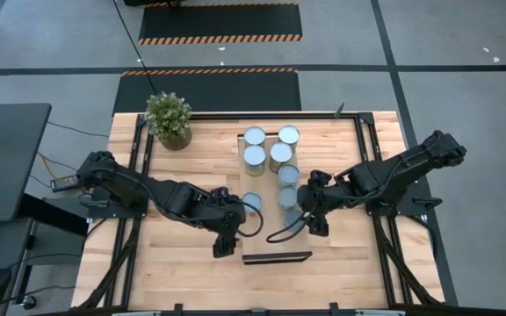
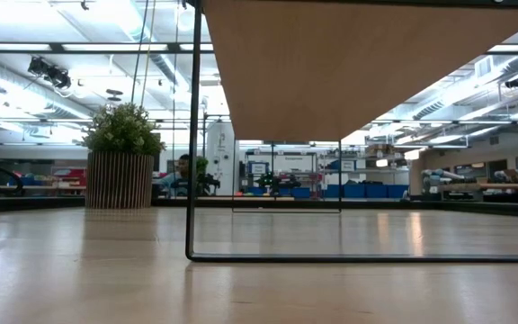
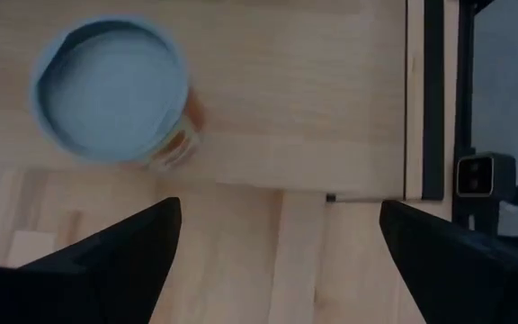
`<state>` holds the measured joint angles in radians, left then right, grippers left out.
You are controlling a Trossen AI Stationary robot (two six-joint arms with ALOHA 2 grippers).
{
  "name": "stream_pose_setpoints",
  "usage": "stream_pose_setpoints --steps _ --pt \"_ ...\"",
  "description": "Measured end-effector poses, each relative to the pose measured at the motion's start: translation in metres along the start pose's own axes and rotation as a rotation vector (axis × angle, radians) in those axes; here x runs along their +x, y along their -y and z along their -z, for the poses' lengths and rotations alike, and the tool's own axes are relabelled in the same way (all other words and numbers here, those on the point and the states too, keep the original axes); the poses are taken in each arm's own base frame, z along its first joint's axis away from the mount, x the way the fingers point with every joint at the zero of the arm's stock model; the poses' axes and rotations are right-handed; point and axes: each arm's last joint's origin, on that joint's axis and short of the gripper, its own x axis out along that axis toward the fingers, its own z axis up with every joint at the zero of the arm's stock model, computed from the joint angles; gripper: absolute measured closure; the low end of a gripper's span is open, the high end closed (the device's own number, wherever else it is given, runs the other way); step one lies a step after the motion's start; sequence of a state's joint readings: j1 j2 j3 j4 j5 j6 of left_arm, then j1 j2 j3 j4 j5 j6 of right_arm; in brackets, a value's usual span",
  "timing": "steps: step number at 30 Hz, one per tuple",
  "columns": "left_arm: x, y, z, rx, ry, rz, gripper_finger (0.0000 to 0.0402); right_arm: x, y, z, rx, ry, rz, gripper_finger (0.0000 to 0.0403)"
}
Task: Pick and place cans onto a shelf
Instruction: Adjust the cans on the shelf
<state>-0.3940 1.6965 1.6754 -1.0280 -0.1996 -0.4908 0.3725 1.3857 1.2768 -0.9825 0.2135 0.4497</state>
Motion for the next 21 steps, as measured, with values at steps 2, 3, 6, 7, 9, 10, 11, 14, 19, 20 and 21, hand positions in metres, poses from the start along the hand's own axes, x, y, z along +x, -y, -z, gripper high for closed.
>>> stream_pose_setpoints --steps 2,3,6,7,9,10,11,14,19,20,21 --pt "0.004 0.002 0.000 0.003 -0.007 -0.002 0.0015 -0.001 0.000 0.001 0.009 -0.006 -0.002 0.0056" --pt "0.008 0.003 0.000 0.006 -0.014 -0.007 0.0015 -0.002 0.000 0.002 0.016 -0.008 -0.003 0.0056" --pt "0.018 0.004 -0.002 0.011 -0.017 -0.028 0.0015 -0.008 -0.001 0.004 0.037 0.001 -0.015 0.0056" --pt "0.022 0.004 -0.003 0.014 -0.017 -0.035 0.0015 -0.010 -0.002 0.005 0.047 0.004 -0.018 0.0056" --pt "0.030 0.001 -0.006 0.019 -0.004 -0.058 0.0015 -0.014 -0.003 0.007 0.063 0.009 -0.024 0.0056" --pt "0.033 0.000 -0.008 0.018 0.001 -0.071 0.0015 -0.016 -0.003 0.008 0.075 0.013 -0.029 0.0056" --pt "0.036 -0.002 -0.010 0.016 0.010 -0.089 0.0015 -0.018 -0.004 0.009 0.085 0.018 -0.035 0.0056" --pt "0.042 -0.010 -0.016 -0.004 0.038 -0.122 0.0015 -0.023 -0.007 0.013 0.108 0.025 -0.050 0.0056" --pt "0.047 -0.016 -0.027 -0.004 0.090 -0.093 0.0015 -0.027 -0.012 0.018 0.128 0.028 -0.038 0.0056" --pt "0.047 -0.017 -0.029 -0.002 0.104 -0.081 0.0015 -0.028 -0.013 0.019 0.131 0.027 -0.037 0.0056" --pt "0.047 -0.017 -0.030 0.008 0.109 -0.075 0.0015 -0.029 -0.014 0.020 0.134 0.027 -0.034 0.0056"
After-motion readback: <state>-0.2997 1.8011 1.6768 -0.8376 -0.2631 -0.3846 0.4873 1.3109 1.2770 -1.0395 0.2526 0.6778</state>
